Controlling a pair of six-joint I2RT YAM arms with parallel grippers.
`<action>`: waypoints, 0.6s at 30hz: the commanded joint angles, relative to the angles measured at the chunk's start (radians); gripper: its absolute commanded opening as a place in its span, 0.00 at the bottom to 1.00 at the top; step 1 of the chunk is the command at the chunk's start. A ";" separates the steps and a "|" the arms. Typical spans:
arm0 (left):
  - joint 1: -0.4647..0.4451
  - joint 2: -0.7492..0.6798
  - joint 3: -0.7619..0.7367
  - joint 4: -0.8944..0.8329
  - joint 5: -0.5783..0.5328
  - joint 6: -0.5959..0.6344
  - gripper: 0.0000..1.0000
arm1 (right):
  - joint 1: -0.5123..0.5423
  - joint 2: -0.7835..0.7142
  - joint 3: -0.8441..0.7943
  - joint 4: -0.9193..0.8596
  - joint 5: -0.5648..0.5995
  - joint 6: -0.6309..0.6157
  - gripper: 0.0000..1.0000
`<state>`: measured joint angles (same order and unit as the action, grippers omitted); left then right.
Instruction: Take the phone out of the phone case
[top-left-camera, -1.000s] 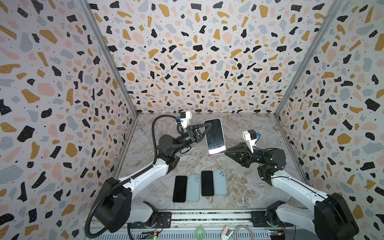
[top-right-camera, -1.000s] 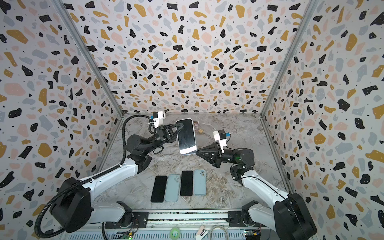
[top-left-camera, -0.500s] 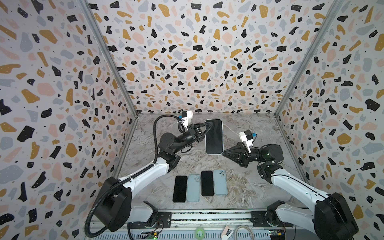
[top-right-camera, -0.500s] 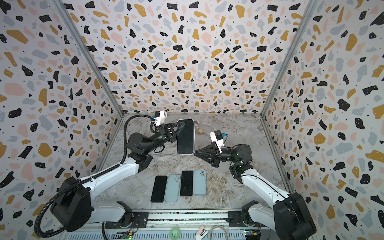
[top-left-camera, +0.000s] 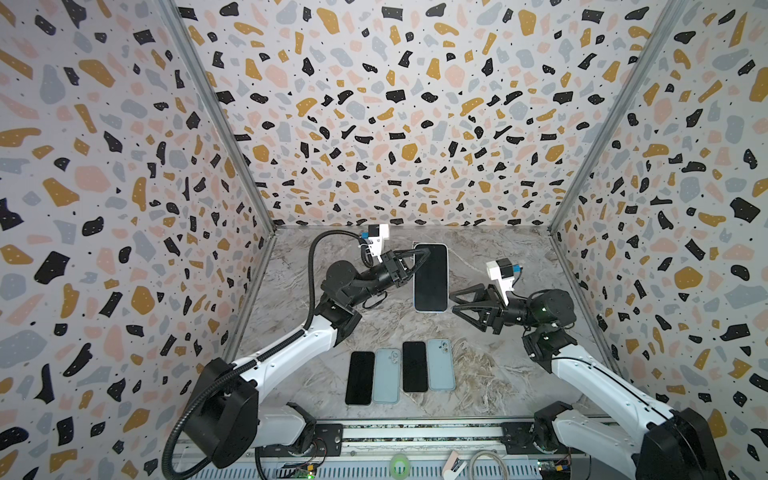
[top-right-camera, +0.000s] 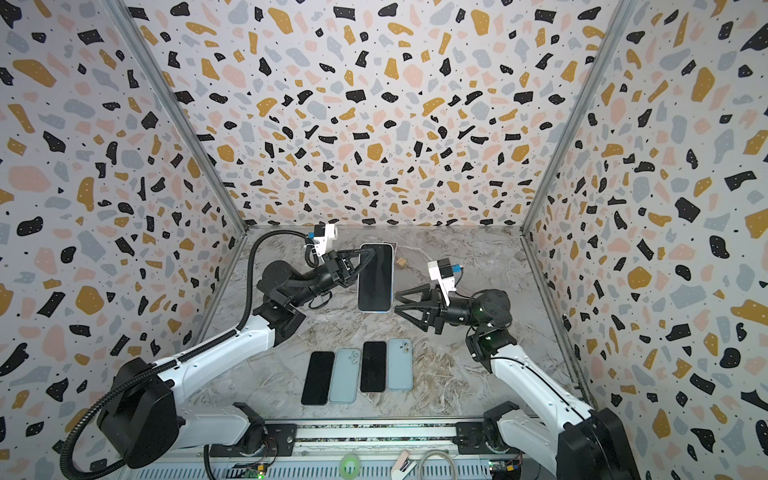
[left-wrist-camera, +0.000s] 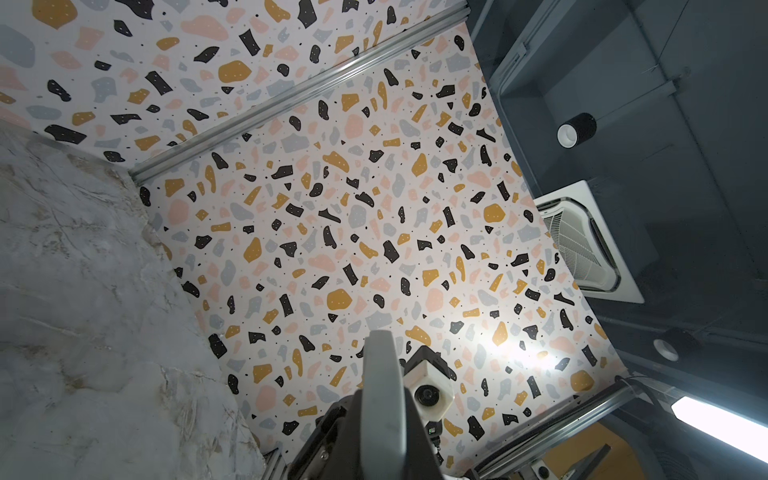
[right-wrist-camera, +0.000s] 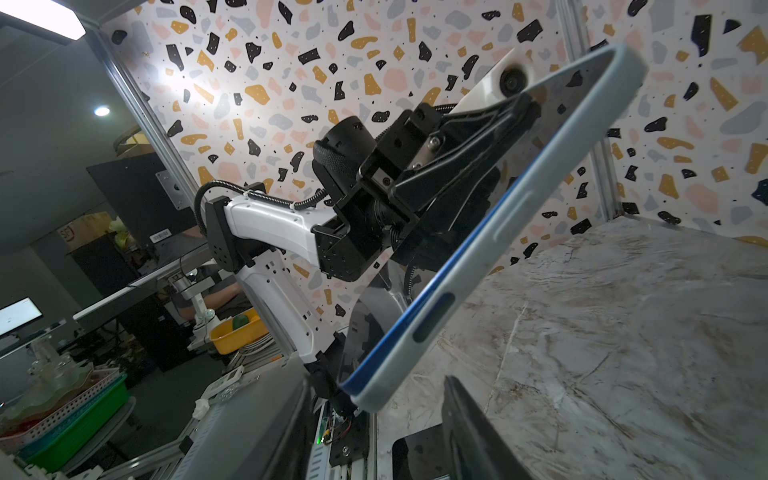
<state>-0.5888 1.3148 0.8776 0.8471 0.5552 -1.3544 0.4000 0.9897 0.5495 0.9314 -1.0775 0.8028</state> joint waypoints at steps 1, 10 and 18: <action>0.012 -0.025 0.047 -0.012 -0.010 0.060 0.00 | -0.013 -0.073 -0.054 -0.024 0.044 0.072 0.56; 0.010 -0.008 0.050 -0.039 -0.024 0.090 0.00 | 0.066 -0.156 -0.137 -0.045 0.195 0.166 0.61; 0.003 -0.005 0.035 -0.017 -0.031 0.086 0.00 | 0.166 -0.068 -0.158 0.052 0.273 0.205 0.60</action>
<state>-0.5838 1.3197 0.8822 0.7414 0.5320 -1.2709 0.5510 0.8989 0.3977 0.9096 -0.8467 0.9760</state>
